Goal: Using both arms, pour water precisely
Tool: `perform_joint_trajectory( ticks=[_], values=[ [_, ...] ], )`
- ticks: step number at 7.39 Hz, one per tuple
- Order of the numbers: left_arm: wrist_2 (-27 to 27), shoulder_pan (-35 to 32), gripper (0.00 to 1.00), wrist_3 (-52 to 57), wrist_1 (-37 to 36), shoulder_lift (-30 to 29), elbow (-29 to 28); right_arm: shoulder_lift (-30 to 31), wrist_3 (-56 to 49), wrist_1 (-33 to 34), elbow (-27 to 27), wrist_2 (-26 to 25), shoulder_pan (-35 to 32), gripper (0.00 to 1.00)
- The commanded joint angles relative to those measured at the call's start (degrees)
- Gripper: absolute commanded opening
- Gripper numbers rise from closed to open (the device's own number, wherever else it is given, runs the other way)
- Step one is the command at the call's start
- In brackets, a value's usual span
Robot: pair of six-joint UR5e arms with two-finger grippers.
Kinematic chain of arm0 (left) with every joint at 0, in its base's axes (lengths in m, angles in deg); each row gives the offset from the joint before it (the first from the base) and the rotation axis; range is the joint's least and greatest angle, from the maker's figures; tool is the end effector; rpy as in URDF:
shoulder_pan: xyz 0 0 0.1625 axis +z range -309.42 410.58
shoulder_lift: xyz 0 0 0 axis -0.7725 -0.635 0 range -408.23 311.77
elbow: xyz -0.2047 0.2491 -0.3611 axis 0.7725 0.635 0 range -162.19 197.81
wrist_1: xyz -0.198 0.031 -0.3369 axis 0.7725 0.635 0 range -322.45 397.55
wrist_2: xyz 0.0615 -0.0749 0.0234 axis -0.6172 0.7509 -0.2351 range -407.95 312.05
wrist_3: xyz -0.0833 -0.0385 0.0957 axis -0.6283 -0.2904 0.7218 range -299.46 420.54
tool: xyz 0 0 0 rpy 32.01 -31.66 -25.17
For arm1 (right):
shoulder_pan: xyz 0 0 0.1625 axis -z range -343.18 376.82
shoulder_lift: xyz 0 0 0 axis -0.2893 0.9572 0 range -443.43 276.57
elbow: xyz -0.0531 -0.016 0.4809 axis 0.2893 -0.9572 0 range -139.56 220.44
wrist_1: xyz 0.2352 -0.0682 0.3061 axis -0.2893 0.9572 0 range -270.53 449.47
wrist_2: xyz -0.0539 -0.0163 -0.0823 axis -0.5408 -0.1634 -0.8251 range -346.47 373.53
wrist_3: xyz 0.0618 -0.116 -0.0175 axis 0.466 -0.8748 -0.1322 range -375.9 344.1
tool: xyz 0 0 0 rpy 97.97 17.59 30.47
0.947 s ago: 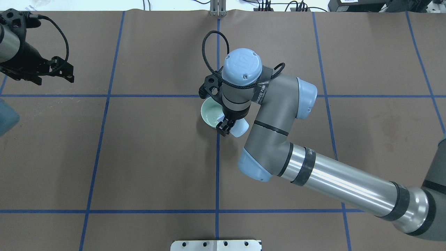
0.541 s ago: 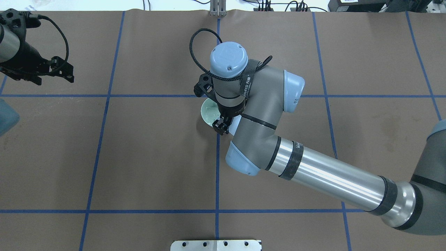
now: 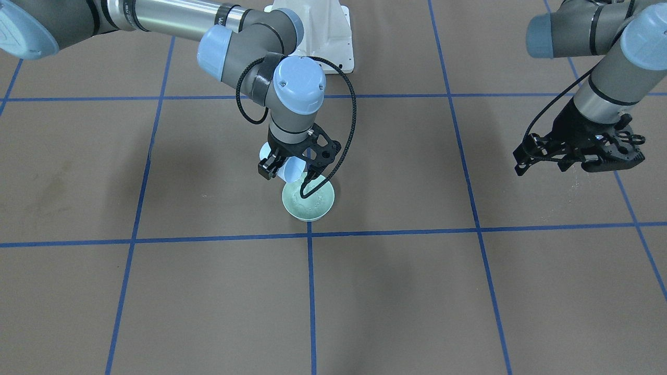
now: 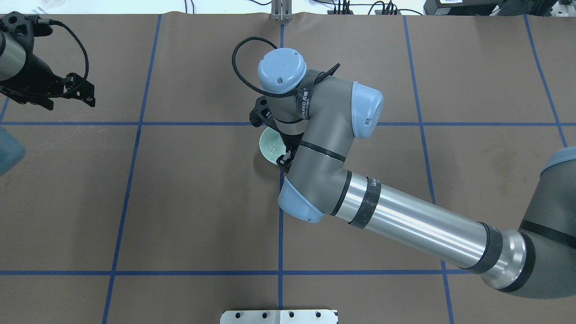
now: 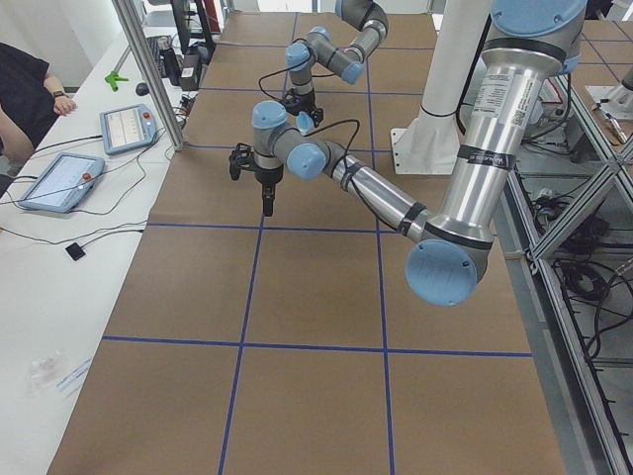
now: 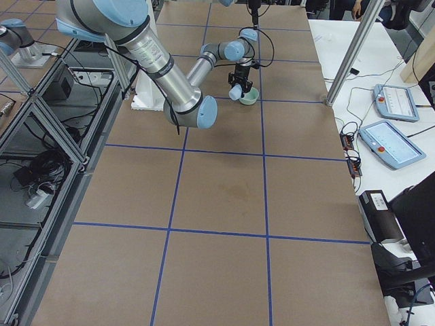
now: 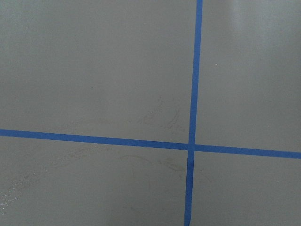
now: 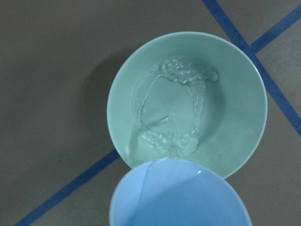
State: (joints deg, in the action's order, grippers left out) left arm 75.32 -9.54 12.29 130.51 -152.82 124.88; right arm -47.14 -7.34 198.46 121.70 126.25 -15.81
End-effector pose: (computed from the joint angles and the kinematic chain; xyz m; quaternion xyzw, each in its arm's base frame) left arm 0.2368 -0.5336 0.4721 0.0491 0.3919 -0.0619 0.9166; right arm -0.6246 -0.4973 0.2546 0.0804 -0.2809 -0.4351 0.8516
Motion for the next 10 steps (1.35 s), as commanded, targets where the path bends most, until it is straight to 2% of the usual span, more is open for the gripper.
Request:
perform_joint_trajectory(
  ticks=[1, 3, 5, 6, 8, 9, 10],
  values=[
    [0.0, 0.0, 1.00, 0.0, 0.0, 0.0, -0.1, -3.7, -0.7, 1.1, -4.6, -0.2, -0.2, 0.00],
    [-0.1, 0.0, 1.00, 0.0, 0.0, 0.0, 0.0, -3.7, -1.3, 1.2, -4.6, -0.3, -0.2, 0.00],
    [0.0, 0.0, 1.00, 0.0, 0.0, 0.0, 0.0, -3.0, -0.7, -2.5, -3.6, -0.5, -0.9, 0.00],
    [0.0, 0.0, 1.00, 0.0, 0.0, -0.1, 0.0, -1.1, -0.3, -5.4, -1.2, -0.6, -1.4, 0.00],
    [0.0, -0.2, 1.00, 0.0, 0.0, -0.1, 0.0, 7.2, 4.7, -21.7, 3.3, -0.8, -2.8, 0.00],
    [0.0, -0.2, 1.00, -0.1, 0.0, -0.1, 0.0, 8.3, 7.0, -25.3, 5.1, -1.4, -3.6, 0.00],
    [0.0, -0.3, 1.00, -0.1, 0.0, -0.2, 0.2, 10.2, 9.9, -27.5, 9.6, -6.6, -3.7, 0.00]
  ],
)
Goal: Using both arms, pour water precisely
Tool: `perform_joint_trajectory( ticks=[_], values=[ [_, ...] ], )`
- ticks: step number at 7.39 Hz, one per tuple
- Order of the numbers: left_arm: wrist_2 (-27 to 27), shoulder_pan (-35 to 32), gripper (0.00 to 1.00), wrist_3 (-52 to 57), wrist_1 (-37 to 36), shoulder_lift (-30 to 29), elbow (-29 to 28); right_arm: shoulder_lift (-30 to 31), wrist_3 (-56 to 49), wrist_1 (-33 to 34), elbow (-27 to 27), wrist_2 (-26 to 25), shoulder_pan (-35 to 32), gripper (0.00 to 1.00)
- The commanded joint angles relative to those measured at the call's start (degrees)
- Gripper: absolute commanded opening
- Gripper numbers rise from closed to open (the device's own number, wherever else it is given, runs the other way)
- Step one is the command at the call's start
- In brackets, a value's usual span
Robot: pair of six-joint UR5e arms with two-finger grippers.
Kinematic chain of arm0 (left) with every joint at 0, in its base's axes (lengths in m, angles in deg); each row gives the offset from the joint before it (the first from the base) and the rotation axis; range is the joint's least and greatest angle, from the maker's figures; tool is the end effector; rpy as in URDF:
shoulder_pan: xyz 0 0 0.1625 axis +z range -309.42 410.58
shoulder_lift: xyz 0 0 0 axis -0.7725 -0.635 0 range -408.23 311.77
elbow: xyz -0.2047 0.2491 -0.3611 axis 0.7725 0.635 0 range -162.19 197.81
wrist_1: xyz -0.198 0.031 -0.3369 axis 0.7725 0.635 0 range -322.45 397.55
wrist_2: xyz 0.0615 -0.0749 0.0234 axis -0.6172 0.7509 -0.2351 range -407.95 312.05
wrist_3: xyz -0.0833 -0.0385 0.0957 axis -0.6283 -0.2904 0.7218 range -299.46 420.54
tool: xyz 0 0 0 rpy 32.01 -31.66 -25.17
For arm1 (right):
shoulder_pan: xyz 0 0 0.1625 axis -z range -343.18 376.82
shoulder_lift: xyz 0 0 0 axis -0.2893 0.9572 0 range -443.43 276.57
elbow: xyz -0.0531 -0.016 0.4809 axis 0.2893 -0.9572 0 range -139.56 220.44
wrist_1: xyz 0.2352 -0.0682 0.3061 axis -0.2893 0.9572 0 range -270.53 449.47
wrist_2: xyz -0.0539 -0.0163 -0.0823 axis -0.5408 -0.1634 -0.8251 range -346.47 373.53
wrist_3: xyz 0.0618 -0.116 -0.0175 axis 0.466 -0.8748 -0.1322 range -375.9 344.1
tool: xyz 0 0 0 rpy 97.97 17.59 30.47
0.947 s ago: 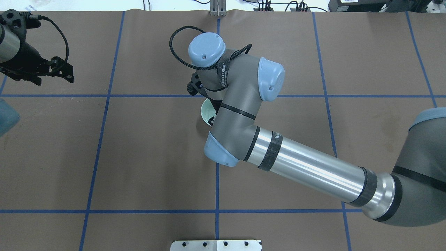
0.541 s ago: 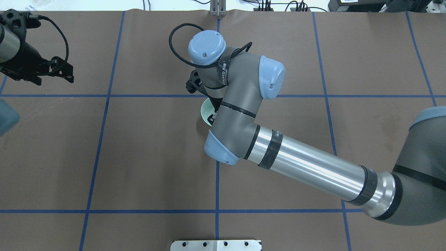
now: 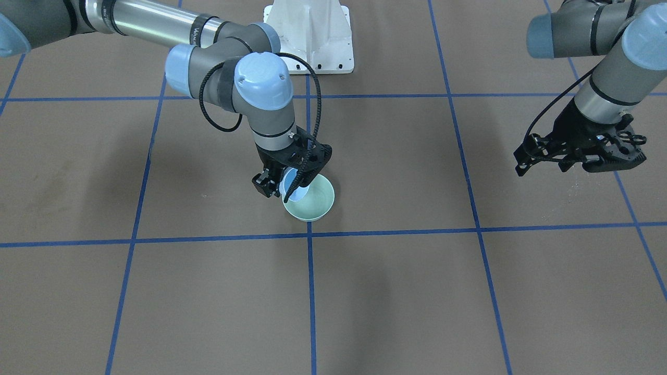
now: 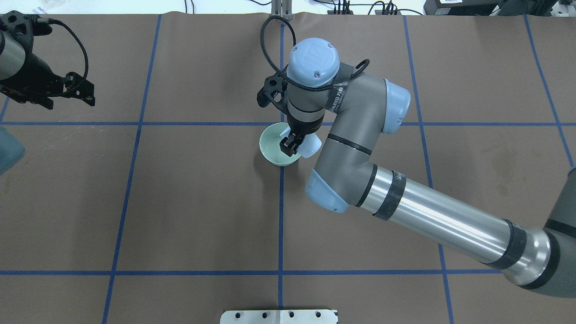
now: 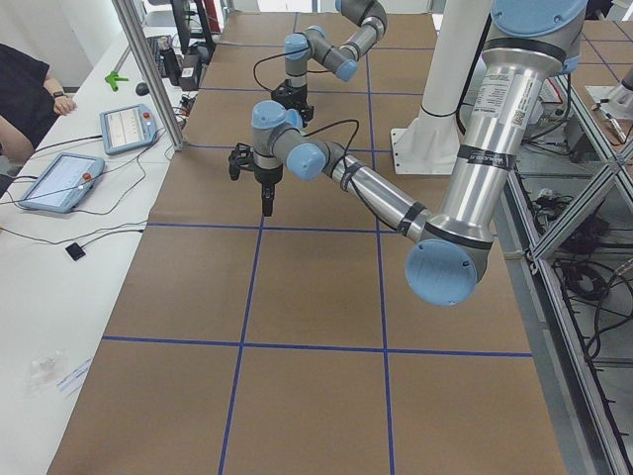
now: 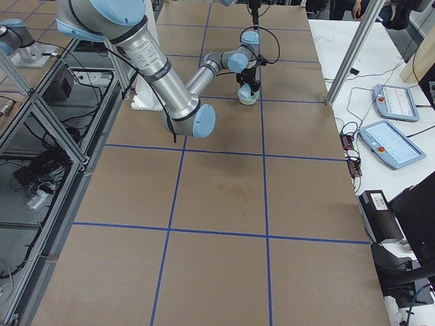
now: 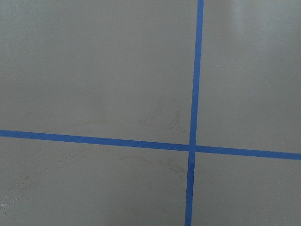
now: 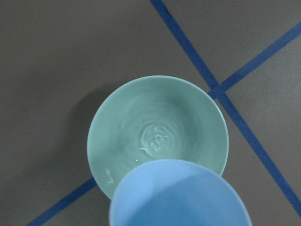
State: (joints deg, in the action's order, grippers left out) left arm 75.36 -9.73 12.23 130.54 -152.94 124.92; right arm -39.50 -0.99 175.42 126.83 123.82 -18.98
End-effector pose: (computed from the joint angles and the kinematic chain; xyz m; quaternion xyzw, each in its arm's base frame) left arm 0.2354 -0.5348 0.4704 0.0506 0.3929 -0.0633 0.9160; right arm -0.5811 -0.5267 0.2627 0.2283 -0.3537 -0.3696 0.8284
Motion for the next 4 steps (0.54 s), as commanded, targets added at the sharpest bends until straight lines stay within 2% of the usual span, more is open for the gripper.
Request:
perform_joint_trajectory(
  ticks=[1, 3, 4],
  values=[
    [1.3, -0.1, 1.00, 0.0, -0.1, -0.1, 0.3, 6.5, 6.5, -10.0, 10.6, -14.6, -0.4, 0.00],
    [1.6, -0.1, 1.00, -0.2, -0.1, -0.1, 0.6, 13.3, 9.4, -11.4, 19.1, -16.9, -1.6, 0.00],
    [1.6, 0.0, 1.00, -0.4, -0.2, -0.1, 0.6, 17.5, 17.7, -11.4, 23.2, -19.6, -3.7, 0.00]
  ],
)
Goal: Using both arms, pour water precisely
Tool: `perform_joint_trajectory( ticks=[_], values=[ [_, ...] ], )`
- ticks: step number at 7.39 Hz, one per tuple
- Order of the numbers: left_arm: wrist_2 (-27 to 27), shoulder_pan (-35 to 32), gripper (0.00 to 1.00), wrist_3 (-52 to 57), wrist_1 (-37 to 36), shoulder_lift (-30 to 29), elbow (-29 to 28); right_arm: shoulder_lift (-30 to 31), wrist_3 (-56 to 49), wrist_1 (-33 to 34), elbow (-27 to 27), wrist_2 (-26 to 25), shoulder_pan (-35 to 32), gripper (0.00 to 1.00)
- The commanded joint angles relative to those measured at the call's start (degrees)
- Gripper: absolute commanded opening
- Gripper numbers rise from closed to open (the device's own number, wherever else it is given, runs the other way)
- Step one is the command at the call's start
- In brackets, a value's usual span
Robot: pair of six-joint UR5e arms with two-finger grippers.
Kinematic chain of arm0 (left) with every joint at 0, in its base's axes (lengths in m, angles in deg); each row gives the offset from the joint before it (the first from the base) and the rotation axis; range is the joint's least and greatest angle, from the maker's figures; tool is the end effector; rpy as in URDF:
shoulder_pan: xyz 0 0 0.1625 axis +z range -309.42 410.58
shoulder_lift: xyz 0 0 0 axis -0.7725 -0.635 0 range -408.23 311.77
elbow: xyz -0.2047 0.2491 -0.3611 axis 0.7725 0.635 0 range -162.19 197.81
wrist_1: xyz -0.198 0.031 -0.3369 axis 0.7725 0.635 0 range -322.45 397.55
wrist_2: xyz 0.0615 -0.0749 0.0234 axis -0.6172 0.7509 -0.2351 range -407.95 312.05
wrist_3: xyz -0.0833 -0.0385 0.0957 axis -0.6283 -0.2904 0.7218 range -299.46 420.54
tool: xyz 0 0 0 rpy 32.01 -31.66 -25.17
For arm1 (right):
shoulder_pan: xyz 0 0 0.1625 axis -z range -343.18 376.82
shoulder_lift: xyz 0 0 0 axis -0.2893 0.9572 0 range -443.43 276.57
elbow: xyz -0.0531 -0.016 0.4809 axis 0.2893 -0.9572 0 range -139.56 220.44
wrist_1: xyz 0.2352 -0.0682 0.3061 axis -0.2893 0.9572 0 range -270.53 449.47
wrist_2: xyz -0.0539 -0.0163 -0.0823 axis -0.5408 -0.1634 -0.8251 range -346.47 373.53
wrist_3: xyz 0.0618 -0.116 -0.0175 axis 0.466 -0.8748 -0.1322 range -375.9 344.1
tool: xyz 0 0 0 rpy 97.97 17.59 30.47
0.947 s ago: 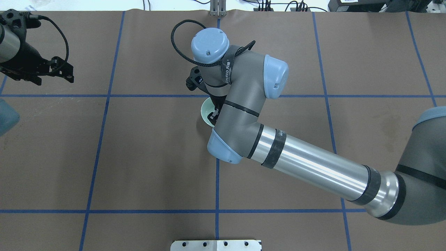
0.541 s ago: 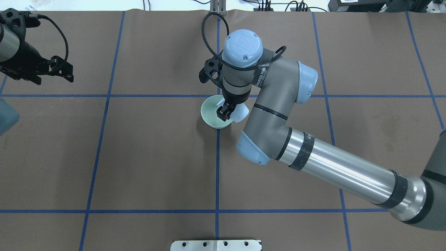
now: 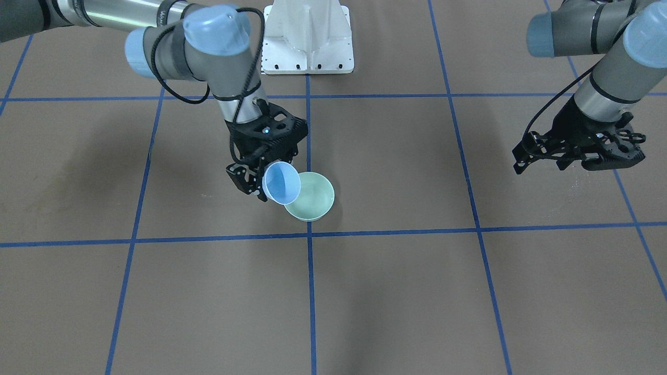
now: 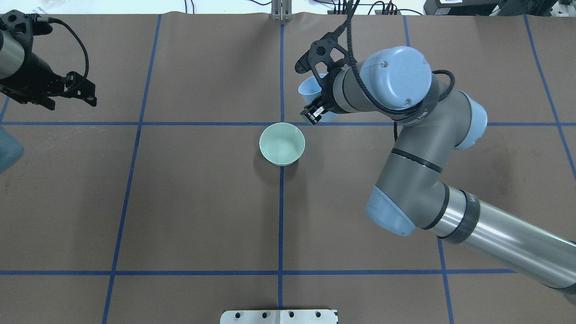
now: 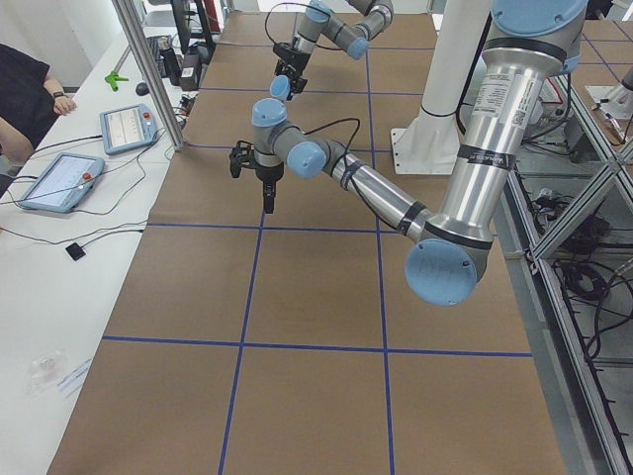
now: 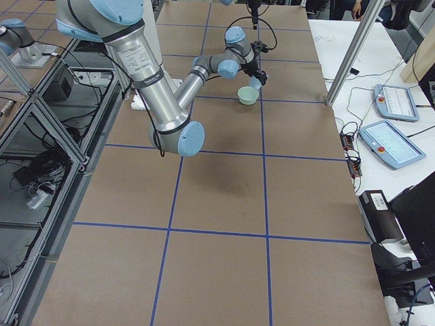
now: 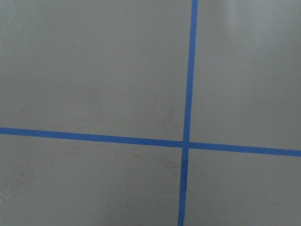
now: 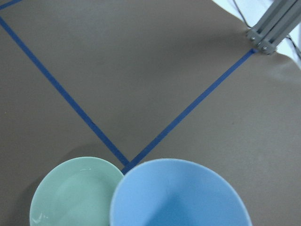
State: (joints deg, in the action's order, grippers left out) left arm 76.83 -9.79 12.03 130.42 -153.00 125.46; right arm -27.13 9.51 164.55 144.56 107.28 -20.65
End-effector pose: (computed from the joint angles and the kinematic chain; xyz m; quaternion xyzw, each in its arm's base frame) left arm 0.2361 -0.5316 0.4643 0.0450 0.4034 -0.0598 0.9119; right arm -0.4634 -0.5122 0.2640 0.3869 -0.3489 -0.2167 0.8256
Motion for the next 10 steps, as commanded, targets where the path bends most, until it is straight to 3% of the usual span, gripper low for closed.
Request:
perform_joint_trajectory(
  ticks=[1, 2, 4, 5, 7, 8, 10],
  values=[
    [0.1, 0.1, 1.00, -0.2, -0.1, 0.0, 0.1, 10.9, 13.6, -0.6, 9.0, -5.7, -4.4, 0.00],
    [0.1, 0.1, 1.00, -0.2, -0.1, 0.0, 0.1, 16.9, 14.4, -0.6, 11.3, -9.3, -7.8, 0.00],
    [0.1, 0.1, 1.00, -0.6, -0.1, 0.0, 0.6, 25.6, 15.1, -0.9, 12.5, -22.3, -8.1, 0.00],
    [0.1, 0.1, 1.00, -0.7, -0.1, 0.0, 0.6, 30.3, 17.0, -5.3, 12.9, -24.0, -8.1, 0.00],
    [0.1, 0.1, 1.00, -0.8, -0.1, 0.0, 0.6, 39.9, 31.6, -21.9, 9.5, -24.8, -8.1, 0.00],
    [0.1, 0.1, 1.00, -0.8, -0.1, 0.0, 0.6, 45.4, 32.5, -28.5, 8.4, -28.2, -8.0, 0.00],
    [0.1, 0.1, 1.00, -0.9, -0.1, 0.0, 1.0, 52.2, 32.7, -44.5, -0.4, -31.7, -7.9, 0.00]
  ],
)
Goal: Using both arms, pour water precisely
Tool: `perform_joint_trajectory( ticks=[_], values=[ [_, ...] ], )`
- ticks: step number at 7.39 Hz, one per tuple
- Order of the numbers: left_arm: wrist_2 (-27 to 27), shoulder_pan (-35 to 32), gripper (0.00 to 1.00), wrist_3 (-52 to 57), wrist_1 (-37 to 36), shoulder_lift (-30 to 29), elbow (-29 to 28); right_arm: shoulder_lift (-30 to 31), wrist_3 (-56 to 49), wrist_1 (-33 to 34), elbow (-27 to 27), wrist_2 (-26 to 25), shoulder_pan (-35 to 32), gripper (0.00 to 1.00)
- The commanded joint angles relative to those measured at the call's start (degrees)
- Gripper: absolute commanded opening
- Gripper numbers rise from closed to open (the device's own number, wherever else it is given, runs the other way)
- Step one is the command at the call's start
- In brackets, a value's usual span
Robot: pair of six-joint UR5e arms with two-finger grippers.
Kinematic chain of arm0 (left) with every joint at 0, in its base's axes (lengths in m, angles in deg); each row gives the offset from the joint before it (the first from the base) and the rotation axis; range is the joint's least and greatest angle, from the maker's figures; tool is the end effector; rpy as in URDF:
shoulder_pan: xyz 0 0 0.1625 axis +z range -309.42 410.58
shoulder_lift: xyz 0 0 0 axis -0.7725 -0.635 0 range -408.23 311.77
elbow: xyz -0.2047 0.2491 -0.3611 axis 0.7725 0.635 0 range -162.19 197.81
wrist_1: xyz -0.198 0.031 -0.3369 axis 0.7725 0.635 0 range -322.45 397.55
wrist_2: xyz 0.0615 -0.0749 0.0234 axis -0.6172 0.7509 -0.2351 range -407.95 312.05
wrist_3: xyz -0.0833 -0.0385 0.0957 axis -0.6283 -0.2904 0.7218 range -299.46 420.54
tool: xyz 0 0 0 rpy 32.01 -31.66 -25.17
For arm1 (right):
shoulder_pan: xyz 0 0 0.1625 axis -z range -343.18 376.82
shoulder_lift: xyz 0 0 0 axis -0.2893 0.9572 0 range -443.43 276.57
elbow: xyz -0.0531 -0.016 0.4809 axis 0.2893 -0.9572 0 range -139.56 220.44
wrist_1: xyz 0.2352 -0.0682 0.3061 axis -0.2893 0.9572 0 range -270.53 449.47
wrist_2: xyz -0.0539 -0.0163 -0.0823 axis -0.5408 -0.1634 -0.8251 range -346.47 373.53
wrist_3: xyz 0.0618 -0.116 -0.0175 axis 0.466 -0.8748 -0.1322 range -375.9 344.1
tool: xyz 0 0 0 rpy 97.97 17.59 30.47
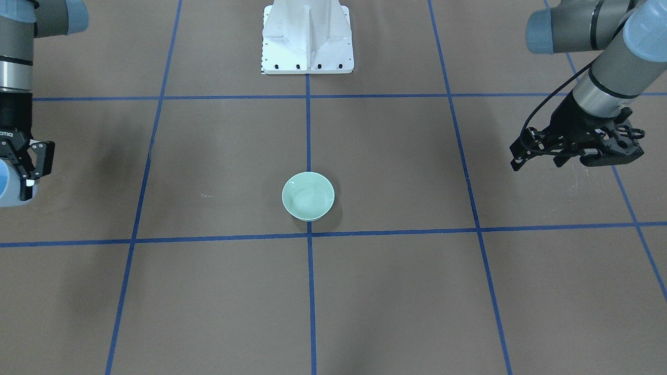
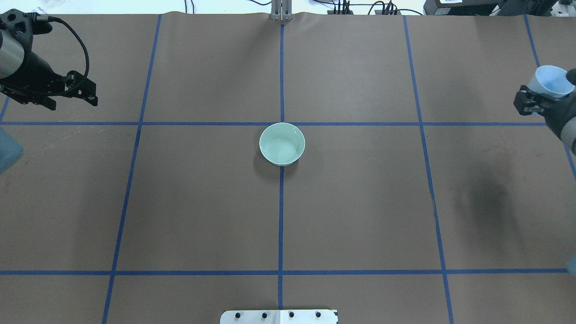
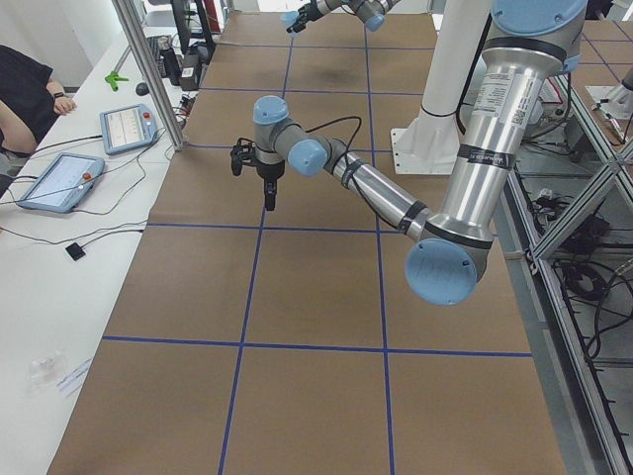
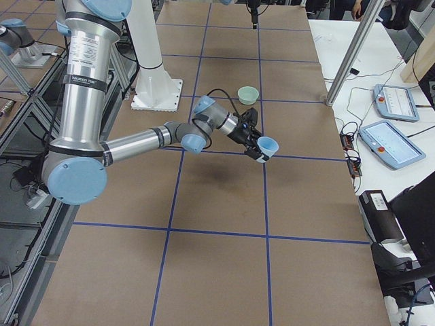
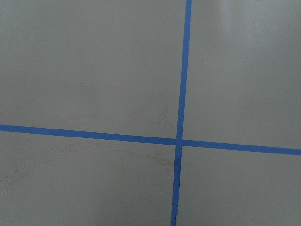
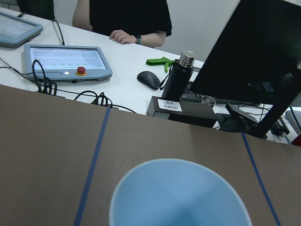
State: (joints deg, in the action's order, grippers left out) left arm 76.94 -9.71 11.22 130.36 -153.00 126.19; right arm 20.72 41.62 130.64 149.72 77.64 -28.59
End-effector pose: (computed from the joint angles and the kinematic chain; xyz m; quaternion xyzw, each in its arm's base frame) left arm 0.2359 -0.5292 0.4585 0.0457 0.4074 -0.0633 0.9099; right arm -0.1475 -0.4219 0.5885 0.4332 -0.2184 0.1987 0.8516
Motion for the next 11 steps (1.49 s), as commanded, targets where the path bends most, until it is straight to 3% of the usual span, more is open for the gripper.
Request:
perform_joint_trajectory(
  ticks=[1, 3, 6, 8, 11],
  values=[
    [0.0, 0.0, 1.00, -0.2, -0.2, 0.0, 0.5, 4.8, 1.6, -17.8, -12.2, -4.3, 0.4, 0.00],
    [0.0, 0.0, 1.00, -0.2, -0.2, 0.0, 0.6, 4.8, 2.7, -25.8, -19.9, -7.2, 2.3, 0.00],
    [-0.1, 0.1, 1.00, -0.1, -0.3, 0.1, 0.5, 4.7, 10.1, -25.5, -20.1, -14.7, 11.7, 0.00],
    [-0.1, 0.1, 1.00, -0.1, -0.3, 0.1, 0.5, 4.7, 11.8, -25.9, -23.2, -20.8, 15.8, 0.00],
    [-0.1, 0.0, 1.00, -0.1, -0.3, 0.1, 0.6, 4.7, 14.4, -26.2, -24.7, -23.3, 19.5, 0.00]
  ],
)
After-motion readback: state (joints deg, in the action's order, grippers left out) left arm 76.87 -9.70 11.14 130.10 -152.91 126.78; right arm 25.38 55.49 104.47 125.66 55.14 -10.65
